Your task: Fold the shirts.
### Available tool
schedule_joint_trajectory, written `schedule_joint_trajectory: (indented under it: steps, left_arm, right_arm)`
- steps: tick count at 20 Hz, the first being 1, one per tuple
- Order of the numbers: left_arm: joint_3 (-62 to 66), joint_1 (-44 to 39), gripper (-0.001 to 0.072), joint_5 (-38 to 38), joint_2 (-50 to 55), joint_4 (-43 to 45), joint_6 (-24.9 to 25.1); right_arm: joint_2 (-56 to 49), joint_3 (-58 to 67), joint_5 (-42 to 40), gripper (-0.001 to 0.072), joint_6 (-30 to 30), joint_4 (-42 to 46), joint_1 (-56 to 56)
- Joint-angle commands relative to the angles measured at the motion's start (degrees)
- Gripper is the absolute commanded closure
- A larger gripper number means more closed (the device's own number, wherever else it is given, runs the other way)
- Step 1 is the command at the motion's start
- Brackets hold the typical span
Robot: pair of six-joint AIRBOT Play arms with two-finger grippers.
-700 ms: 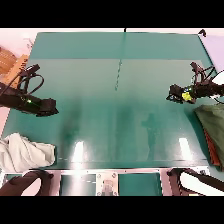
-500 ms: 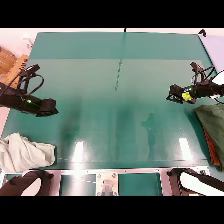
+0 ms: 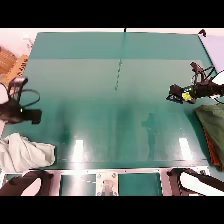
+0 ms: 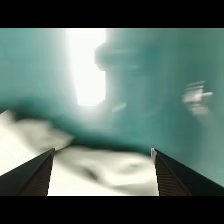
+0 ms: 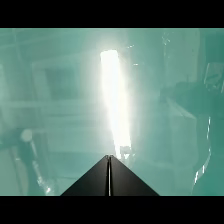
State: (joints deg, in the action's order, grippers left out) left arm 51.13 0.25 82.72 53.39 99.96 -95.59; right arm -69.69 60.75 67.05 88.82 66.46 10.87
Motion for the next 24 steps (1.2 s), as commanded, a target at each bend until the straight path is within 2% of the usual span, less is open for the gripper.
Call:
schedule_joint_trajectory:
  steps: [1,4,7,8,9,10,11,15,18,21,24]
  left_arm:
    - [-10.45,4.92,0.002,0.55,-0.04,12.74,-2.99]
    - [-18.78,14.08,0.0021,-0.24,-0.04,15.02,-2.93]
    - [-22.16,20.52,0.0022,-4.74,-0.04,15.04,-1.2]
    - [-22.45,21.66,0.0071,-6.93,-0.04,14.73,-1.16]
    - [-22.45,21.99,0.0299,-8.72,-0.04,14.51,-0.74]
    - [-22.45,21.99,0.0588,-10.38,-0.04,13.92,0.7]
    - [-22.45,21.99,0.0682,-11.32,-0.04,13.03,2.1]
    - [-18.18,21.99,0.0684,-10.97,-0.04,4.98,7.23]
    - [-6.08,18.47,0.0685,-9.09,-0.04,-7.8,10.86]
    - [8.76,6.62,0.0685,-7.3,-0.04,-19.56,12.79]
    - [17.11,-8.76,0.0685,-13.11,0.17,-24.48,12.7]
  right_arm:
    - [0.02,-0.02,0.02,0.0695,0.02,-0.02,-0.07]
    - [0.02,-0.02,0.02,0.0695,0.02,-0.02,-0.07]
    - [0.02,-0.02,0.02,0.0695,0.02,-0.02,-0.07]
    - [0.02,-0.02,0.02,0.0695,0.02,-0.02,-0.07]
    - [0.02,-0.02,0.02,0.0695,0.02,-0.02,-0.07]
    - [0.02,-0.02,0.02,0.0695,0.02,0.0,-0.07]
    - [0.02,-0.02,0.02,0.0695,0.02,-0.02,-0.07]
    - [0.02,-0.02,0.02,0.0695,0.02,-0.02,-0.07]
    - [0.02,-0.02,0.02,0.0695,0.02,-0.02,-0.07]
    - [0.02,-0.02,0.02,0.0695,0.02,-0.02,-0.07]
    - [0.02,0.0,-0.76,0.0695,0.04,-0.04,-0.07]
